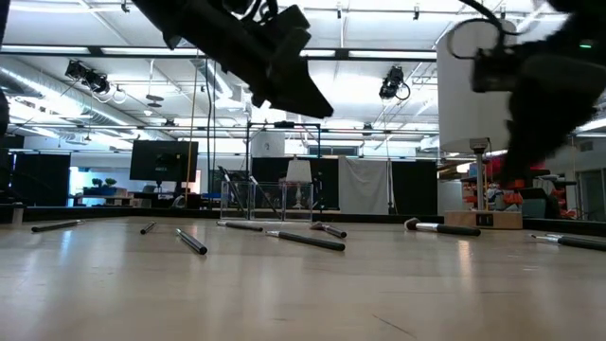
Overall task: Put items in baskets/containers
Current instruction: Put the black liner brush into the transparent organizer
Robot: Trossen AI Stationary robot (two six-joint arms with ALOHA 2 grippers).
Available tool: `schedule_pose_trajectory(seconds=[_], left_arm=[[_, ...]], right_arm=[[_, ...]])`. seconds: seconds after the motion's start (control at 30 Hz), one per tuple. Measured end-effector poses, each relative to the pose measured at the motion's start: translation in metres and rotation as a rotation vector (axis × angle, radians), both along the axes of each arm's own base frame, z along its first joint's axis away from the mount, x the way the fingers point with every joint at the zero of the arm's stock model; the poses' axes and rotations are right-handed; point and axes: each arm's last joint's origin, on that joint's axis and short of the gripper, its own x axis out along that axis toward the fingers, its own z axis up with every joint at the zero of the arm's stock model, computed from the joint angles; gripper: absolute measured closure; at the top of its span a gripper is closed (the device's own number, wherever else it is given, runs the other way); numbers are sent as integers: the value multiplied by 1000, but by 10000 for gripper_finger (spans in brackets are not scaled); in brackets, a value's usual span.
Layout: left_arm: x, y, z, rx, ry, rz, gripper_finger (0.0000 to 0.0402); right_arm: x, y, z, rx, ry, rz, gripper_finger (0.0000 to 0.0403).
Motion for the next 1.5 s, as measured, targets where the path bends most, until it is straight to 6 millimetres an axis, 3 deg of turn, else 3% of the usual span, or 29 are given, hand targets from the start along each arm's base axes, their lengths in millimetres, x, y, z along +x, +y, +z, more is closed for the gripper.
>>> schedule_pose_trajectory(seconds=[0.17, 0.33, 0.67, 1.13, 1.5], left_arm=[[14, -10, -22, -41, -31, -5, 280], [25, -17, -42, -59, -67, -22, 280], [32, -22, -59, -115, -90, -53, 280], [34, -21, -55, -76, -123, -71, 280], [33, -22, -55, -76, -121, -72, 280]], right_arm=[[-29, 16, -20, 54, 6, -126, 189], [-48, 17, -40, 42, -84, -236, 205], [-59, 6, -68, 30, -128, -284, 247], [-35, 23, -89, -66, -254, -57, 346], [2, 32, -106, -61, -439, 67, 356]])
